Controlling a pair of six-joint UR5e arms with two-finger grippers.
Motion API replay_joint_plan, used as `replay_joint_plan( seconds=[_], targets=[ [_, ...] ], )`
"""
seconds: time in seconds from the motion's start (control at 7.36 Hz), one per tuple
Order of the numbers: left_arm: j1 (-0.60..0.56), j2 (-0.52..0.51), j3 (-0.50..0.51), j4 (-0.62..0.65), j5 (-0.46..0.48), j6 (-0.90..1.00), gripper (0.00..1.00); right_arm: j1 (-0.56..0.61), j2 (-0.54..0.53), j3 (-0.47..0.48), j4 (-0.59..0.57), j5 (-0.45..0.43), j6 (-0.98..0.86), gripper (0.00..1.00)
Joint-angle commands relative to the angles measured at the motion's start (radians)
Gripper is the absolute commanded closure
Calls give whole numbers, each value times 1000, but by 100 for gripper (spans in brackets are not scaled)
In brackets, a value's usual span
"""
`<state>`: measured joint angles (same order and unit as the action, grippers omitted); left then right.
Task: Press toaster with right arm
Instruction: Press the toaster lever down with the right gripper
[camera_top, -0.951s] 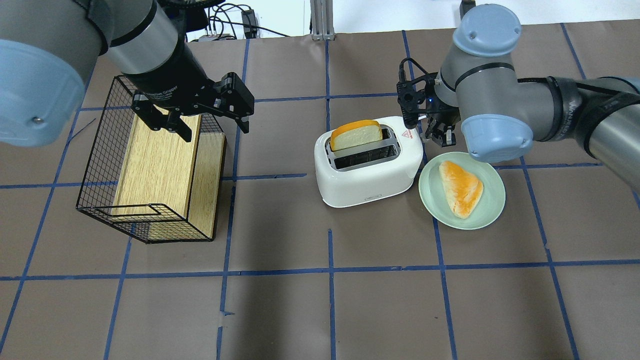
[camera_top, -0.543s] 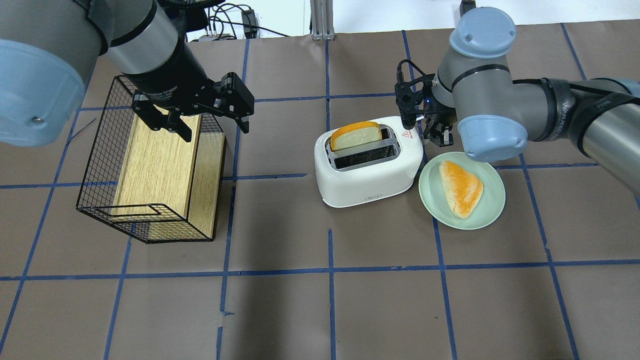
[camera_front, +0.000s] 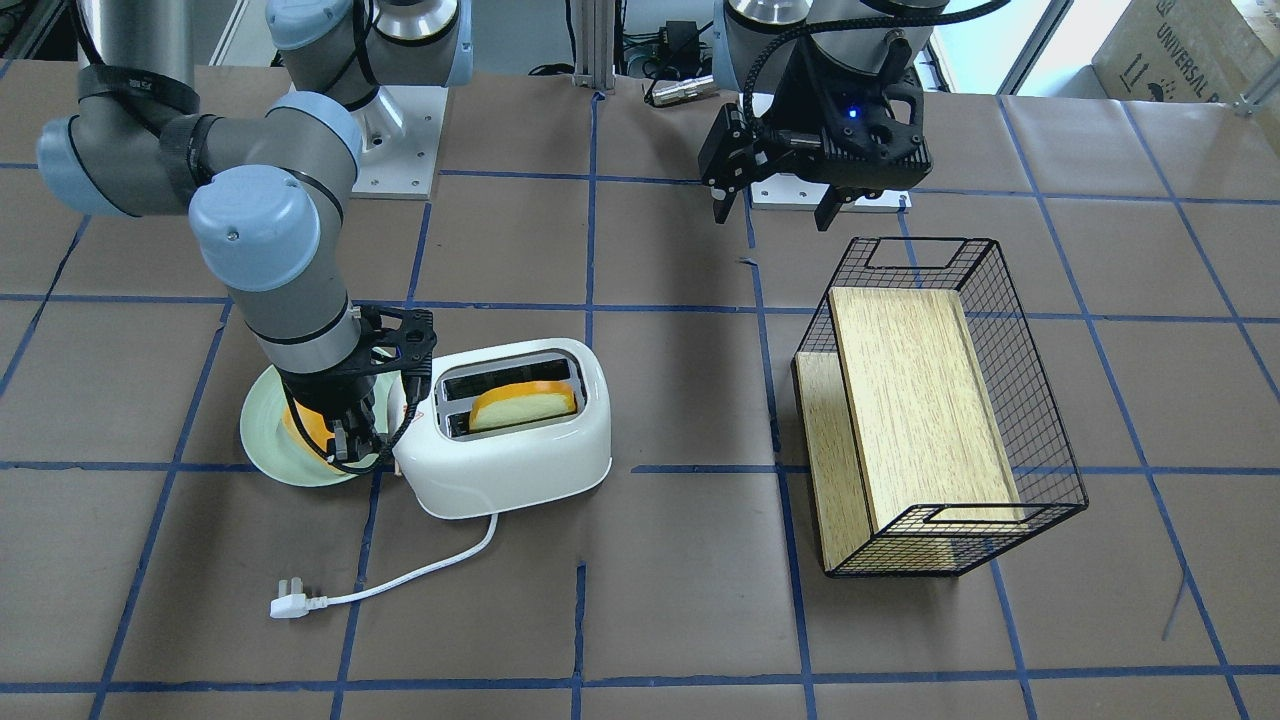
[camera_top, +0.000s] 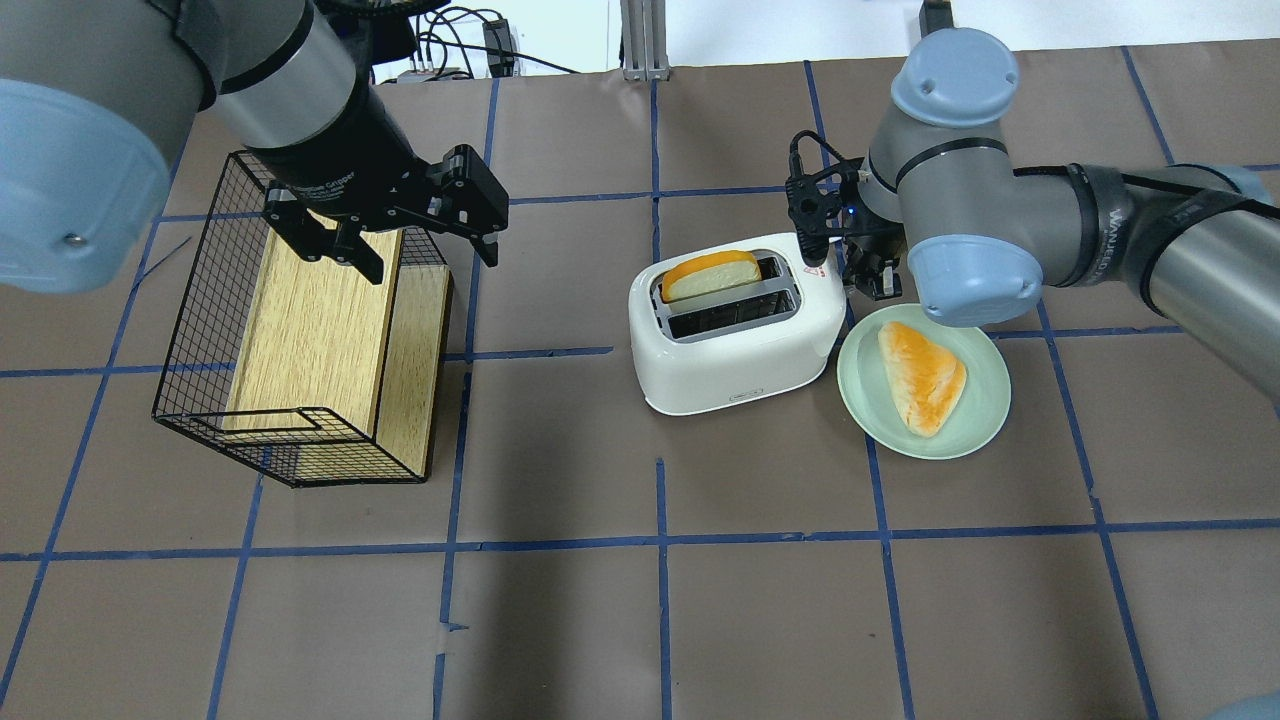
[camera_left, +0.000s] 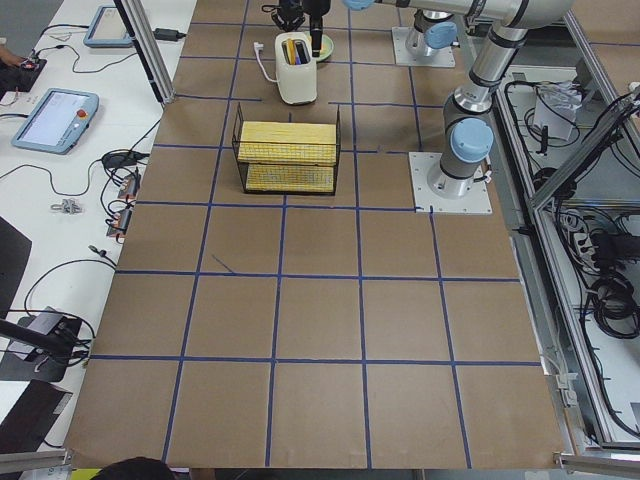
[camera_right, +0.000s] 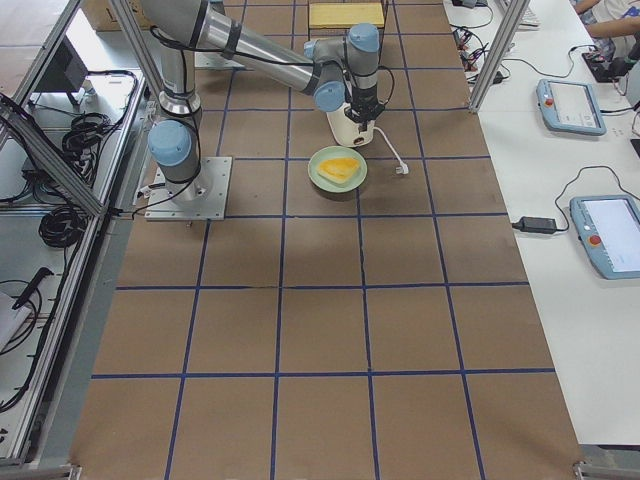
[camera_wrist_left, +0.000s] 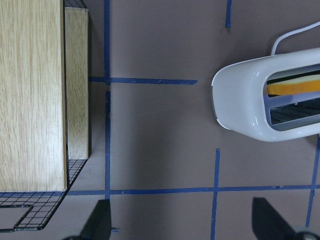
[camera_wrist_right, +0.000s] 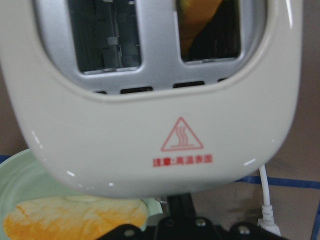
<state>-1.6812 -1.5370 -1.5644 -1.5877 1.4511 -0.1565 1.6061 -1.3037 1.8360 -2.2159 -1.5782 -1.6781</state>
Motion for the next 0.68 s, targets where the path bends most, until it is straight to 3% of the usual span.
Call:
replay_joint_plan(
  seconds=[0.0, 0.54],
  targets=[
    [0, 0, 0, 0, 0, 0, 0, 0, 12, 5, -20, 3, -22, 100],
    [0, 0, 0, 0, 0, 0, 0, -2, 18, 5, -36, 15, -20, 100]
  ],
)
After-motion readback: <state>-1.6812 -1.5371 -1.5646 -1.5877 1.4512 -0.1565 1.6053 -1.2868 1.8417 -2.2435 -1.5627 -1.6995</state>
